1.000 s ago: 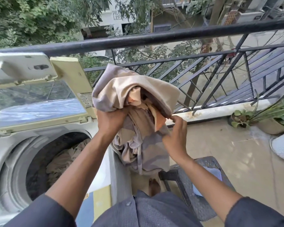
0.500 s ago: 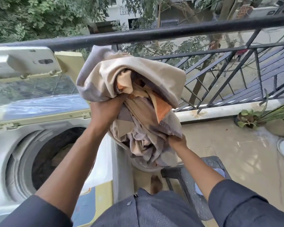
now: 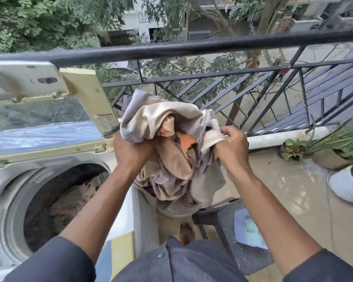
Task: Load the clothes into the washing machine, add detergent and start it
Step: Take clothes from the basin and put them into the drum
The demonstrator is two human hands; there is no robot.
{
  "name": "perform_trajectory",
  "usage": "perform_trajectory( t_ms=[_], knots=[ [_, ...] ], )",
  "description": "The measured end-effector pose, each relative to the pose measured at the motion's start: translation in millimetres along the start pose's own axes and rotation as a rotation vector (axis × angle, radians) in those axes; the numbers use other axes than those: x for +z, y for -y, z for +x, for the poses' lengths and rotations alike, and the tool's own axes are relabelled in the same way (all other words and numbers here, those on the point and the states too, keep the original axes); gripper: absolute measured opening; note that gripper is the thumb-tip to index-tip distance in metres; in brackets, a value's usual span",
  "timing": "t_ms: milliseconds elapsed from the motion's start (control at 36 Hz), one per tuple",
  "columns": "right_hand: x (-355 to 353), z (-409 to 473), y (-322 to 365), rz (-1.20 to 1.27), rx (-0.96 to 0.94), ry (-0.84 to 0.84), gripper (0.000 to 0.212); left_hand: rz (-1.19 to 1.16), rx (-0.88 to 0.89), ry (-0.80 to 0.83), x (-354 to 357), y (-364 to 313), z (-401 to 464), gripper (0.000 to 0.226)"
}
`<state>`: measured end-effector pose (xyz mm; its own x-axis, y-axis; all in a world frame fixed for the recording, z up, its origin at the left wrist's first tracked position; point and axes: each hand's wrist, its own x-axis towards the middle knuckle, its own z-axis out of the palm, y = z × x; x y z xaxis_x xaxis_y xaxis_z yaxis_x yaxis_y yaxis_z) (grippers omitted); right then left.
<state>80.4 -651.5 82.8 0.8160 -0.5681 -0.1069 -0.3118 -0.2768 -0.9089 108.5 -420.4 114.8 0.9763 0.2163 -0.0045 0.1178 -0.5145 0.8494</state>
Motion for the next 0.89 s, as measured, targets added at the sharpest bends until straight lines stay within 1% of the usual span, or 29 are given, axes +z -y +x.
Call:
perform_trajectory(
  t_ms=[56, 111, 194, 250, 306, 361, 417, 444, 500, 583, 611, 667, 750, 806, 861, 889],
  knots=[
    [2.0, -7.5, 14.4, 0.051, -0.04, 0.026, 0.019, -0.007, -0.027, 0.005, 3.3, -2.0, -1.9, 0.069],
    [6.2, -14.5, 28.0, 0.067, -0.077, 0.052, 0.023, -0.01, -0.037, 0.036, 6.3, -3.4, -1.0, 0.063],
    [14.4, -22.1, 45.1, 0.112, -0.12, 0.081, 0.024, 0.007, -0.001, 0.177, 8.6, -2.4, 0.7, 0.045],
    [19.1, -24.1, 52.6, 0.097, -0.137, 0.088, 0.021, -0.024, -0.002, 0.298, 6.2, 2.6, 2.0, 0.038],
    [22.7, -23.6, 54.9, 0.103, -0.142, 0.112, 0.02, -0.045, -0.016, 0.432, 0.6, 7.2, 3.2, 0.043],
    [26.7, -23.5, 54.7, 0.103, -0.127, 0.138, 0.02, -0.048, 0.036, 0.57, -3.8, 8.6, 1.6, 0.057],
    [31.2, -25.3, 55.2, 0.112, -0.115, 0.171, 0.02, -0.077, 0.11, 0.631, -3.4, 8.2, -2.3, 0.071],
    [33.4, -26.9, 56.3, 0.127, -0.111, 0.191, 0.018, -0.1, 0.122, 0.617, -2.0, 6.9, -5.0, 0.076],
    [35.5, -31.1, 61.0, 0.153, -0.111, 0.237, 0.015, -0.133, 0.115, 0.52, 4.7, 7.1, -7.9, 0.081],
    [31.3, -36.0, 73.0, 0.181, -0.137, 0.349, 0.019, -0.074, 0.025, 0.276, 17.3, 10.2, -8.7, 0.086],
    [28.4, -36.4, 76.1, 0.224, -0.143, 0.401, 0.021, -0.065, -0.012, 0.201, 20.3, 10.1, -8.7, 0.082],
    [22.0, -33.8, 77.6, 0.352, -0.127, 0.498, 0.032, -0.08, -0.069, 0.088, 22.9, 10.0, -8.7, 0.074],
    [11.3, -27.3, 72.8, 0.446, -0.087, 0.591, 0.04, -0.171, -0.076, -0.015, 20.7, 6.0, -6.0, 0.064],
    [10.6, -22.1, 56.9, 0.426, -0.091, 0.525, 0.043, -0.192, -0.059, -0.036, 18.5, 0.7, -4.0, 0.06],
    [17.2, -13.6, 32.5, 0.307, -0.104, 0.342, 0.039, -0.23, -0.058, -0.043, 15.3, -8.1, -1.9, 0.058],
    [20.3, -8.8, 16.8, 0.201, -0.1, 0.246, 0.033, -0.243, -0.05, -0.04, 13.4, -11.3, -0.1, 0.053]
  ],
)
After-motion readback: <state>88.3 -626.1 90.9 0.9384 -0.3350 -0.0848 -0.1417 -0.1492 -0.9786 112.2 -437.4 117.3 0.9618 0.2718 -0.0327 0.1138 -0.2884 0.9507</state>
